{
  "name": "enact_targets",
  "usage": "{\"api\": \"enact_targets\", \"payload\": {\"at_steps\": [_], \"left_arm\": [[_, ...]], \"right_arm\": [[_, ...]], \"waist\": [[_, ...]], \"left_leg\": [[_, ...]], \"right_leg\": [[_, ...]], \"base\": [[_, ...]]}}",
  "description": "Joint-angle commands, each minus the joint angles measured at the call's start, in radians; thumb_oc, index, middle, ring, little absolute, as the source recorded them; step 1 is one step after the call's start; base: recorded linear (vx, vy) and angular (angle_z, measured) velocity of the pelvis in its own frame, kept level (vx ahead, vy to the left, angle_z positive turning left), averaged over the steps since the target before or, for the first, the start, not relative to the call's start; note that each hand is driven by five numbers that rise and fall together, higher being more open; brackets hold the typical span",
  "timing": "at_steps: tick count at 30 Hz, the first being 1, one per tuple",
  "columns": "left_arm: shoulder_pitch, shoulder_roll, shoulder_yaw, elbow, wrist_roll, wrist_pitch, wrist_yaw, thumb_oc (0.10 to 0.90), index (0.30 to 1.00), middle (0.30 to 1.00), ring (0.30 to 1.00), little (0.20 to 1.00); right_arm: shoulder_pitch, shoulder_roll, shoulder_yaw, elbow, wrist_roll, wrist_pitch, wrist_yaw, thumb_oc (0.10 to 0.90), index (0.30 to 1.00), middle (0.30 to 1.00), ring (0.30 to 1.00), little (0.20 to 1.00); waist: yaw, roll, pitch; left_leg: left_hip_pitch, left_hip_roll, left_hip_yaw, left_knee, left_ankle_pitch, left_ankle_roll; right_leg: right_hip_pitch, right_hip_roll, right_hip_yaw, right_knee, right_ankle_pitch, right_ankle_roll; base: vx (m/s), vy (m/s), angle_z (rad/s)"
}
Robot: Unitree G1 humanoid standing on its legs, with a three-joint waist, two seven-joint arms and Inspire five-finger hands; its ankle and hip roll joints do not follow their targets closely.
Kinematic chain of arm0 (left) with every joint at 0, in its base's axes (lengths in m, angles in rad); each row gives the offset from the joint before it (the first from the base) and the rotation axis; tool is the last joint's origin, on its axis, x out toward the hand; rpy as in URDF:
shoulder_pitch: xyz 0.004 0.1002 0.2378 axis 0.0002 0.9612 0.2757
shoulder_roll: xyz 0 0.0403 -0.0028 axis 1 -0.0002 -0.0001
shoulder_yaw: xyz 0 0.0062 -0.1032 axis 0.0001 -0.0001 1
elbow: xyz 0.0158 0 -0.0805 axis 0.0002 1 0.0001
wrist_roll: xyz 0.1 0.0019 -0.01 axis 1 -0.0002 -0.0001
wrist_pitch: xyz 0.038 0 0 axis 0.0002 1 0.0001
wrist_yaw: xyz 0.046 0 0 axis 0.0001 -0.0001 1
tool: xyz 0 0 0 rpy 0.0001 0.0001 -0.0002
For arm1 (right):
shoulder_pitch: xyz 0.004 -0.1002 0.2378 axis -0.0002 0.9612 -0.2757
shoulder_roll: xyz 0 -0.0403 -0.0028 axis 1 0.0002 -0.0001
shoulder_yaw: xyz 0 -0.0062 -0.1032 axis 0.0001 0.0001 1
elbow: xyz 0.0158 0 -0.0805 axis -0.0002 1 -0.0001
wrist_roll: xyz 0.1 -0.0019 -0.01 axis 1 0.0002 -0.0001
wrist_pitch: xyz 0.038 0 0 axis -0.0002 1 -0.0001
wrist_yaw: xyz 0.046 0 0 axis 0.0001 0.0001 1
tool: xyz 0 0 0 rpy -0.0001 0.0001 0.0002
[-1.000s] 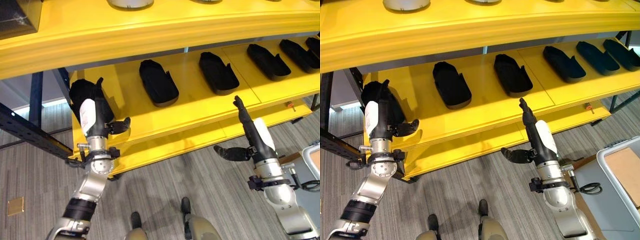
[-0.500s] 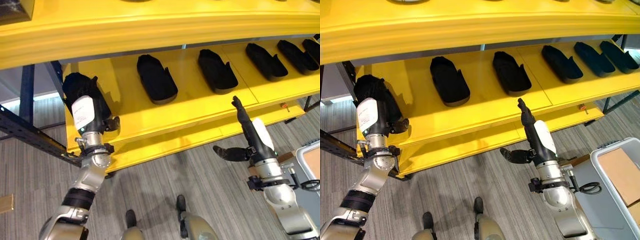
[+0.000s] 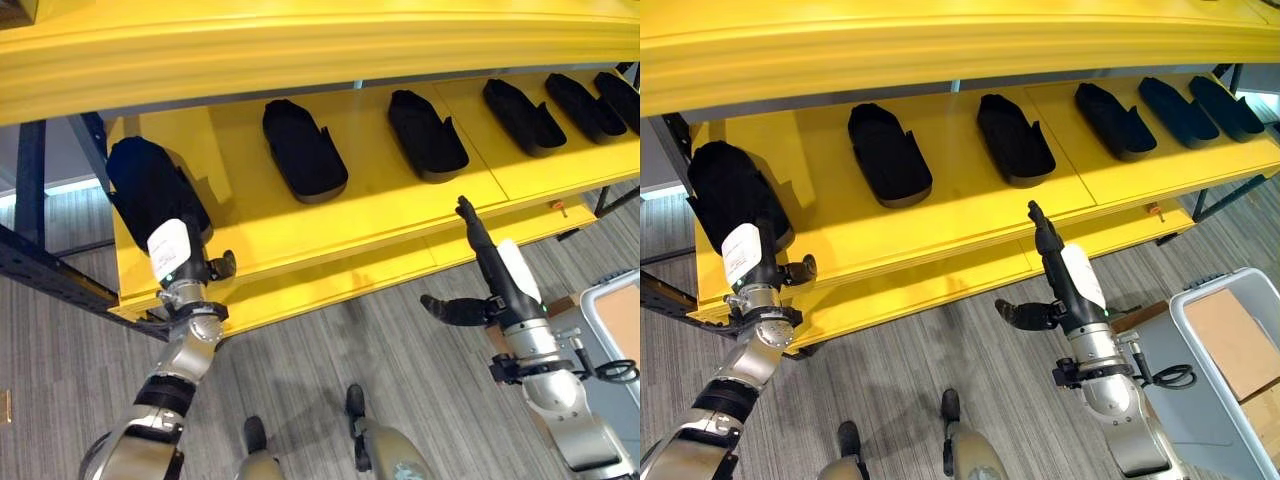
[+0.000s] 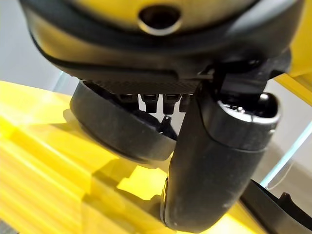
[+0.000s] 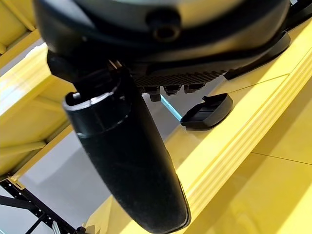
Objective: Move parts from the plastic box to the shelf.
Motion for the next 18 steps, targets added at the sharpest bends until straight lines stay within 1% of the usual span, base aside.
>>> {"api": "enact_targets", "payload": {"at_steps": [1, 7, 12, 18], "left_arm": [[-0.124, 0.017, -0.009, 0.035, 0.003, -0.042, 0.05, 0.9, 1.0, 1.0, 1.0, 1.0], [-0.118, 0.012, -0.012, 0.082, -0.021, -0.045, 0.044, 0.9, 1.0, 1.0, 1.0, 1.0], [-0.115, 0.017, -0.022, 0.099, -0.014, -0.046, 0.034, 0.9, 1.0, 1.0, 1.0, 1.0], [-0.106, 0.056, -0.038, 0.135, 0.028, -0.046, 0.006, 0.9, 1.0, 1.0, 1.0, 1.0]], "right_arm": [[-0.065, -0.06, -0.038, -0.119, 0.03, -0.101, -0.074, 0.9, 1.0, 1.0, 1.0, 1.0], [-0.07, -0.063, -0.031, -0.119, 0.039, -0.104, -0.075, 0.9, 1.0, 1.0, 1.0, 1.0], [-0.072, -0.067, -0.03, -0.122, 0.042, -0.105, -0.074, 0.9, 1.0, 1.0, 1.0, 1.0], [-0.081, -0.07, -0.03, -0.116, 0.044, -0.109, -0.072, 0.9, 1.0, 1.0, 1.0, 1.0]], "waist": [[-0.004, -0.005, -0.04], [-0.003, -0.007, -0.034], [-0.002, -0.007, -0.033], [-0.001, -0.004, -0.031]], "left_leg": [[-0.093, 0.033, -0.027, 0.114, -0.006, 0.002], [-0.1, 0.032, -0.026, 0.124, -0.01, 0.004], [-0.101, 0.033, -0.024, 0.124, -0.011, 0.003], [-0.104, 0.032, -0.025, 0.131, -0.014, 0.004]], "right_leg": [[-0.005, -0.045, 0.022, 0.098, -0.084, 0.068], [-0.012, -0.045, 0.025, 0.106, -0.083, 0.068], [-0.015, -0.046, 0.025, 0.109, -0.083, 0.069], [-0.021, -0.048, 0.028, 0.115, -0.083, 0.07]], "base": [[0.0, 0.0, 0.0], [0.0, 0.003, 0.0], [0.0, 0.0, 0.0], [0.0, 0.0, 0.0]]}}
